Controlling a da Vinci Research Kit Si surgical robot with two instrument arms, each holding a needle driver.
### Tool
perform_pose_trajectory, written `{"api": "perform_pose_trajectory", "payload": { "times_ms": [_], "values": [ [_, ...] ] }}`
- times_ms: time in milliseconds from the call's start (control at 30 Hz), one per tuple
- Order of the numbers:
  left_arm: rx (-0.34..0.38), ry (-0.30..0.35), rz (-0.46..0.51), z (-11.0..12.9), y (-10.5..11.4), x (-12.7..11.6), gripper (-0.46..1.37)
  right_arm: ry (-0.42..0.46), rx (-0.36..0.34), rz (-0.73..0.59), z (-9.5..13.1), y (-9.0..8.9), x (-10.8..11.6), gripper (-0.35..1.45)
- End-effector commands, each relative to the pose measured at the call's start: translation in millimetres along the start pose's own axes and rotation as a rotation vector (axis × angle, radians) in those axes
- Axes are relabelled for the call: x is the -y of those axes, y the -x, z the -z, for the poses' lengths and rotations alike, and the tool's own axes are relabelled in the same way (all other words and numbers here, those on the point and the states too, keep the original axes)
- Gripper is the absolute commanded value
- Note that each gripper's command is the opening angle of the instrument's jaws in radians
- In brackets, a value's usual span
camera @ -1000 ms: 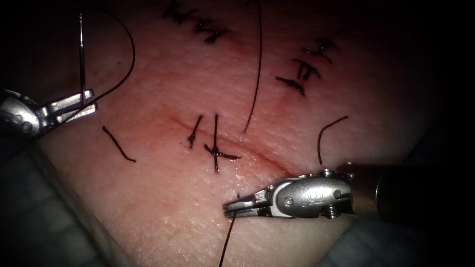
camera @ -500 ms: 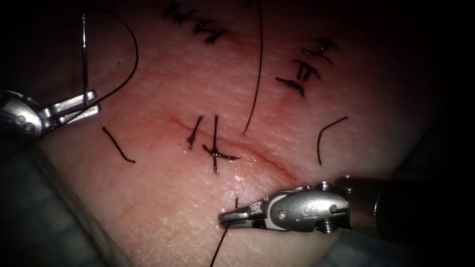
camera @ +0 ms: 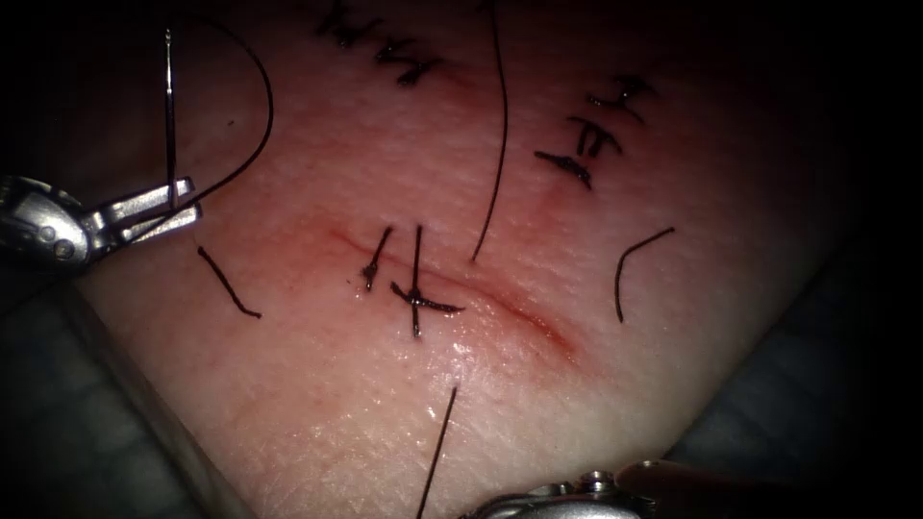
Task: Wound Closure
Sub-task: Pull the suture through the tissue using the right hand until a small length is left atop the wound.
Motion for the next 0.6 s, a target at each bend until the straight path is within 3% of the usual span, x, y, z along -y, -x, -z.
{"api": "perform_pose_trajectory", "payload": {
  "times_ms": [33, 167, 600],
  "values": [
    [0.0, 0.008, 0.0, 0.0, 0.0, 0.0, -0.35, -0.003, -0.002, 0.007, -0.3, -0.5, 0.5, -0.35],
    [0.0, 0.009, 0.0, 0.0, 0.0, 0.0, -0.35, -0.031, -0.011, -0.005, -1.9, -2.2, 2.6, -0.35],
    [-0.003, 0.012, 0.001, 0.5, 0.1, 0.2, -0.35, -0.144, -0.035, -0.044, -6.9, -5.1, 8.8, -0.35]
  ]
}}
